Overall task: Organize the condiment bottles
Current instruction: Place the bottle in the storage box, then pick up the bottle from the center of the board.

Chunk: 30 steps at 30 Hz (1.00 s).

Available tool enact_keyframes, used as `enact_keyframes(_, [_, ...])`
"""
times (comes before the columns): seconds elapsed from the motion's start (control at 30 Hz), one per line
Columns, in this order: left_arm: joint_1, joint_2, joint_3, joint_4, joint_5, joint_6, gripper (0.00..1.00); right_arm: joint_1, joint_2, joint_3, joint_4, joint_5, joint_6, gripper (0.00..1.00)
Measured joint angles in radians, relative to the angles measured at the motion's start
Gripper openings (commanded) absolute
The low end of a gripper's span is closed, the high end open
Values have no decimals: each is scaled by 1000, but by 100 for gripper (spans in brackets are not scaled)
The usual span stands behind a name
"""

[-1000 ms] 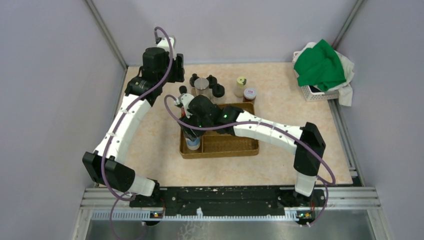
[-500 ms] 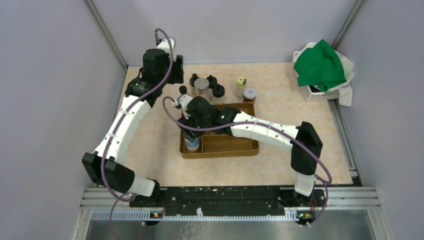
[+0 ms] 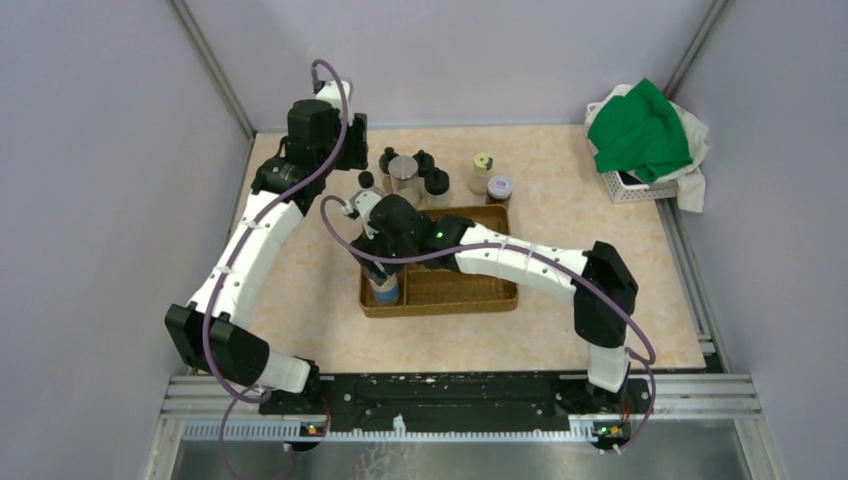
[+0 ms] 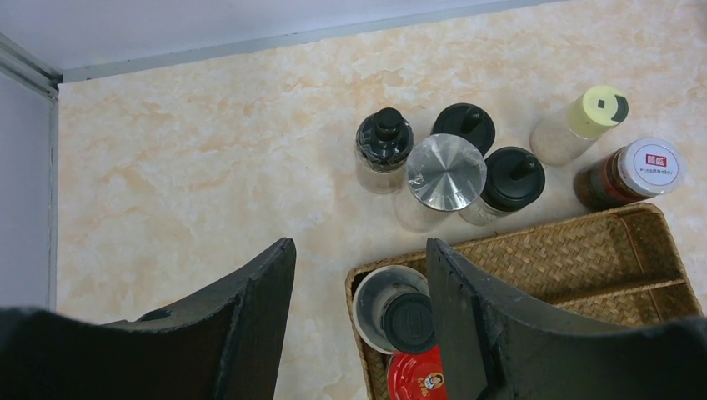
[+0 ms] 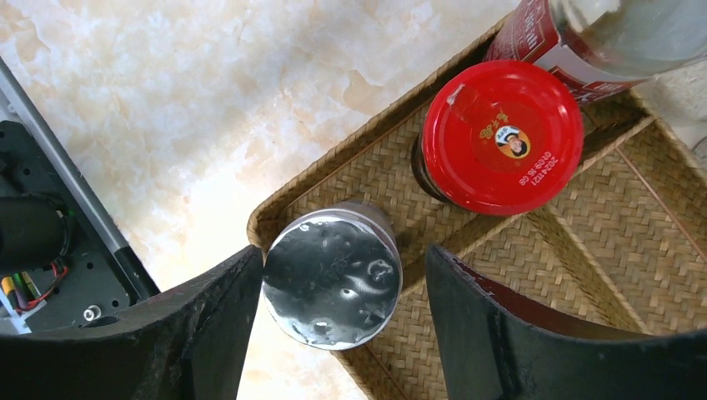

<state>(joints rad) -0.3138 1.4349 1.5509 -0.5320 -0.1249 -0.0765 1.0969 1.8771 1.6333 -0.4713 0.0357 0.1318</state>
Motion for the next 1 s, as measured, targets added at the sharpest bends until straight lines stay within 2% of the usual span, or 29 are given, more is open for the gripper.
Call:
enact_keyframes(0.3, [0, 0, -3, 0, -1, 0, 65, 0, 0, 42, 7, 16, -1, 73])
enact_keyframes(0.53, [0, -6, -3, 5, -8, 0, 65, -26, -32, 163, -122, 84, -39, 70])
enact_keyframes(0.63, [0, -6, -1, 9, -15, 0, 64, -92, -72, 185, -145, 80, -32, 69])
enact_keyframes(0.8, [0, 17, 25, 1, -31, 2, 53, -329, -110, 248, -141, 63, -16, 67])
enact_keyframes(0.9, [4, 72, 93, 1, -40, 3, 46, -433, -69, 334, -155, 55, -16, 67])
enact_keyframes(1.0, [8, 119, 131, 7, -44, 5, 43, -458, 25, 467, -167, 30, -25, 67])
